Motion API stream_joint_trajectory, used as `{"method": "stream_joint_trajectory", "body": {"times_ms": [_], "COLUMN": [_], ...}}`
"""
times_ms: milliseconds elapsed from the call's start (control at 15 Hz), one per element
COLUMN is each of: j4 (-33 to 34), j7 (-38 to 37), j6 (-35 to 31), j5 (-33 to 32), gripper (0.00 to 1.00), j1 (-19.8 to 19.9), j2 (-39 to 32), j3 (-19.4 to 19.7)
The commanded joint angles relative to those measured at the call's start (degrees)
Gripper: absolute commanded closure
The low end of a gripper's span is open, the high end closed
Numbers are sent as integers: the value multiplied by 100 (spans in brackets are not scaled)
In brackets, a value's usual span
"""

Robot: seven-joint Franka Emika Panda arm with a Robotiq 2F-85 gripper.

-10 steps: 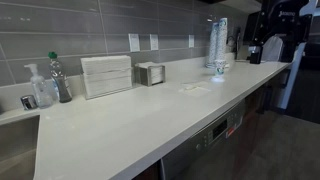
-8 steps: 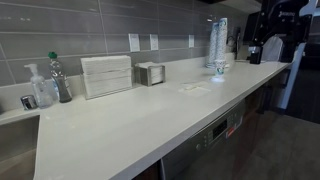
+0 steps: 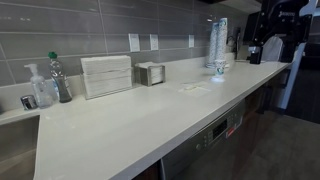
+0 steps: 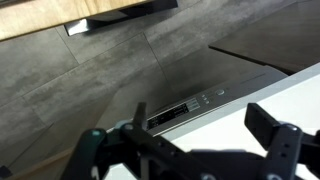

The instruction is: Shift the cup to the left

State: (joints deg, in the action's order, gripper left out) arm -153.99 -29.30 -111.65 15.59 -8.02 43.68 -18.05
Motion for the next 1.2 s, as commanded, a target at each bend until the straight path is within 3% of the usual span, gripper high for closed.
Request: {"method": "stream_joint_trajectory", "body": {"times_ms": [0,600,1133], "j4": [29,719,1429], "j7": [-65,219,166], "j6": [-34,-549,-1585], "j5": [50,74,-280], "gripper": [0,0,0], "j1": [84,1290,2194], "j2": [20,-280,-1400], "j3": [85,1513,1971]}}
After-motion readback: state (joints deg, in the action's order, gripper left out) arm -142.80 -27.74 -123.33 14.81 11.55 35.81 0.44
